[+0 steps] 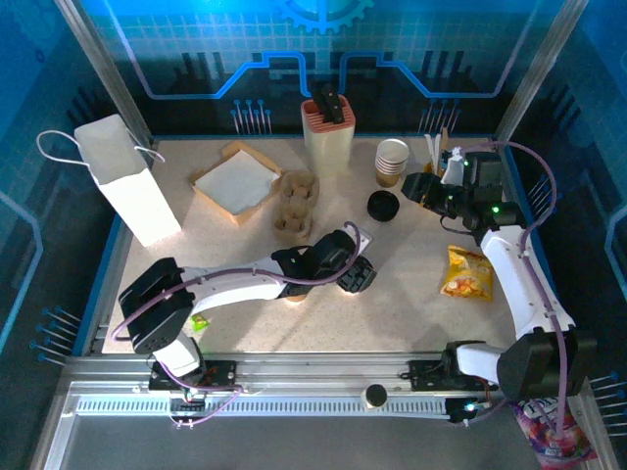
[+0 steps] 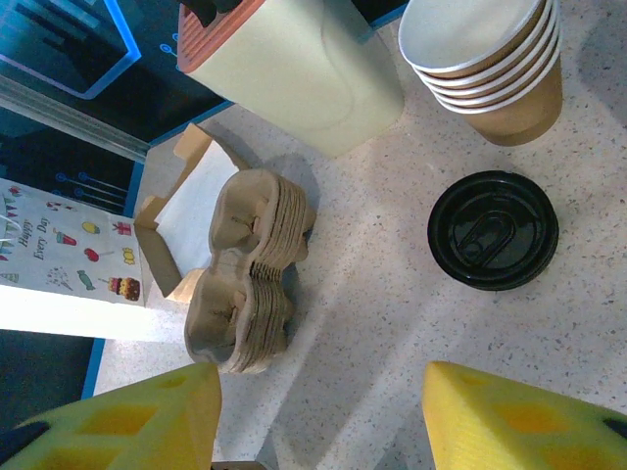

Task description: Pack the takeout coffee

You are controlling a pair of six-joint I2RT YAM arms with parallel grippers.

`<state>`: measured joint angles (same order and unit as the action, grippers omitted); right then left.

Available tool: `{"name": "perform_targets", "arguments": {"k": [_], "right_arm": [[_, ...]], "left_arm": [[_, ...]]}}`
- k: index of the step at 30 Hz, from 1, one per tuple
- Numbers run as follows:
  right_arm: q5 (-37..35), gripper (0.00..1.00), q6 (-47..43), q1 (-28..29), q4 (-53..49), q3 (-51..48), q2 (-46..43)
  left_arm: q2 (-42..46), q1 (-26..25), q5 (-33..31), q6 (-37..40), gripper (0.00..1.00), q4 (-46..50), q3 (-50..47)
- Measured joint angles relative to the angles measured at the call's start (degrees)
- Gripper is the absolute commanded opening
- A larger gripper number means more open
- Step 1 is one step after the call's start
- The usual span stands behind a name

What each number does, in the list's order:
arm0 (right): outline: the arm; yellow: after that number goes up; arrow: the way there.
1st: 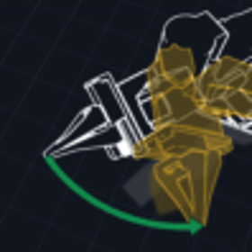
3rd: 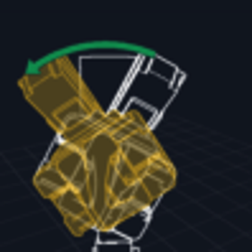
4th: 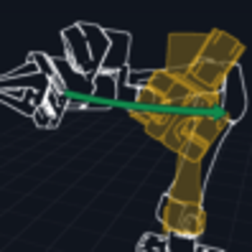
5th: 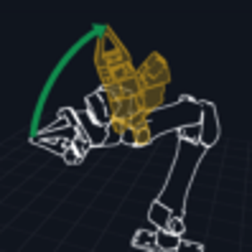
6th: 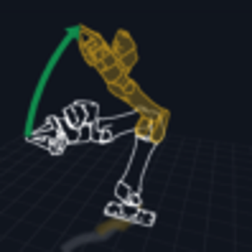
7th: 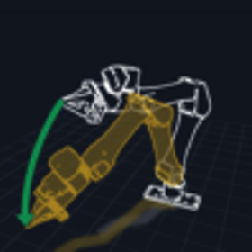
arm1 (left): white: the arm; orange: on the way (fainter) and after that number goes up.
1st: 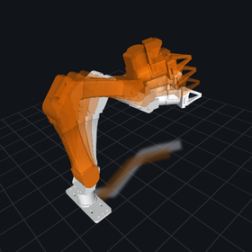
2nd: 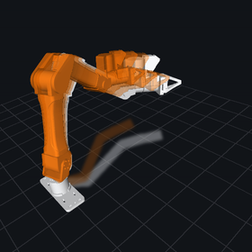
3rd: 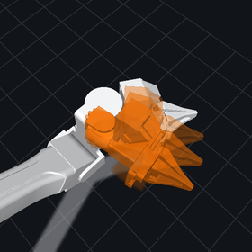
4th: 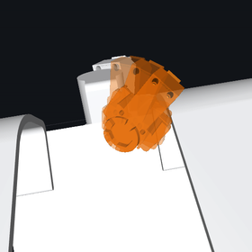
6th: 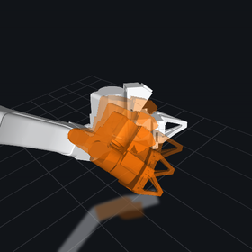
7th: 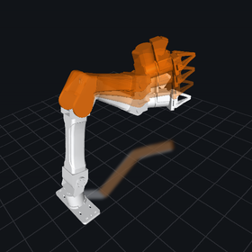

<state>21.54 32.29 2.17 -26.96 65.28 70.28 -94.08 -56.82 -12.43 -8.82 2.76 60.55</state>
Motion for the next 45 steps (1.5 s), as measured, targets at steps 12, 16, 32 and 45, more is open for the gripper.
{"name": "perform_targets", "arguments": {"k": [12, 16, 32, 45], "right_arm": [[0.37, 0.59, -0.02, 0.0, 0.0, -1.36, 0.0], [0.55, 0.59, -0.26, 0.02, -0.09, -1.86, 0.0], [-11.34, 0.66, -4.92, 7.82, -12.46, -9.11, -3.19], [-32.57, 0.62, 7.37, 18.73, -25.68, -25.73, -9.73]], "left_arm": [[-0.59, -0.2, -2.82, 1.29, 0.82, -0.02, 0.17], [0.07, -0.2, -2.97, 1.27, 0.83, -0.13, 0.09], [12.11, 5.01, 1.97, -7.82, 0.83, -4.76, -6.51], [20.7, 6.38, 2.45, -11.8, 0.84, -6.14, -8.61]]}}
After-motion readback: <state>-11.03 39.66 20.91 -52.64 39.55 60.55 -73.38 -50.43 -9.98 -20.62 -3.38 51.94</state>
